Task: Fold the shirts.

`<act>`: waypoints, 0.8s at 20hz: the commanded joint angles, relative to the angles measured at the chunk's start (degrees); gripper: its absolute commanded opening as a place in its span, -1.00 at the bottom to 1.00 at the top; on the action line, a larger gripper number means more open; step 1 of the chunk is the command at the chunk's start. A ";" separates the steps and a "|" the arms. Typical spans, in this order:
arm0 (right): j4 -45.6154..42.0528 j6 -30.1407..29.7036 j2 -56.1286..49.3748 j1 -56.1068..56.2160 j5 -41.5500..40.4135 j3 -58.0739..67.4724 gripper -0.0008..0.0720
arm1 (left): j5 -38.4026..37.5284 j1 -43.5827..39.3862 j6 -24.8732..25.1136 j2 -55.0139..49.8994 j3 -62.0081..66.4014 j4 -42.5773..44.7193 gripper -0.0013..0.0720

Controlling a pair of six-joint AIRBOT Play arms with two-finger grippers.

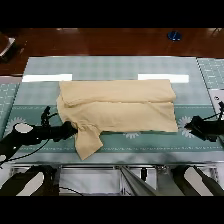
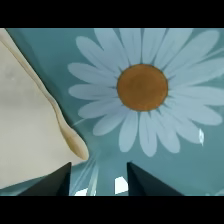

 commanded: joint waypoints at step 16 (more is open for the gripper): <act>23.04 -13.09 -16.37 9.07 -2.34 7.65 -0.92 | -3.39 1.40 4.46 0.07 5.33 -0.07 -0.90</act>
